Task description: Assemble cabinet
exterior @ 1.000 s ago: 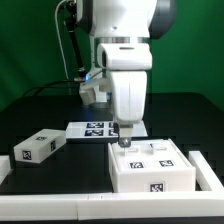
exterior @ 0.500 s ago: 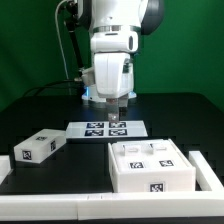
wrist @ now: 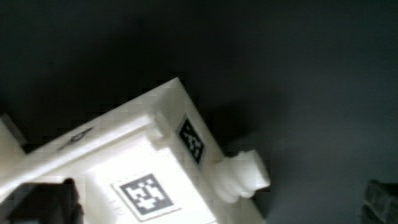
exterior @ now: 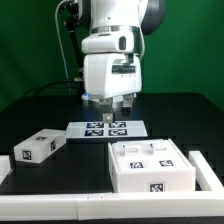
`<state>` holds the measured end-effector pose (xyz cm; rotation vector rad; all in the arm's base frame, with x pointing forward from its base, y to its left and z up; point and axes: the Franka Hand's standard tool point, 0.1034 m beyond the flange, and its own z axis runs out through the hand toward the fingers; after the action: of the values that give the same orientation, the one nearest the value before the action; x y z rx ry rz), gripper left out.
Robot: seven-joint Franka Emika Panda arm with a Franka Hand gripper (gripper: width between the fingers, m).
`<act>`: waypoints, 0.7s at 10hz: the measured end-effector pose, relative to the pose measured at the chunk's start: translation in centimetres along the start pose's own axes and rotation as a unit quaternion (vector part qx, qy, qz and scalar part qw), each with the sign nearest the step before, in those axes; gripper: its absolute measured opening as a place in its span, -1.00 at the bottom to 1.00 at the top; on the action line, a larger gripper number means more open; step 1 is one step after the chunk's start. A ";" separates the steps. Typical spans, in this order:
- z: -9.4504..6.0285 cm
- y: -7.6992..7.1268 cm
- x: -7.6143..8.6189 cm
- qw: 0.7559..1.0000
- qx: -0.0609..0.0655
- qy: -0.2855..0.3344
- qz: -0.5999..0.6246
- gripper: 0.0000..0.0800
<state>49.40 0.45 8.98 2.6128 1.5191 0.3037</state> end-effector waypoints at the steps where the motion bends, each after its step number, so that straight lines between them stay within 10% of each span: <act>1: 0.1 -0.8 0.1 0.997 -0.003 0.009 0.071 0.99; 7: 0.6 -1.5 0.2 0.958 0.010 0.014 0.285 0.99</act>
Offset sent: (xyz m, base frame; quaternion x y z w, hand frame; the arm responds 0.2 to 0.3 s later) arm 0.0000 0.0000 0.0000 0.0000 0.0000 0.1938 0.9810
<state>48.35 1.40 8.17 3.0197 0.7363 0.3672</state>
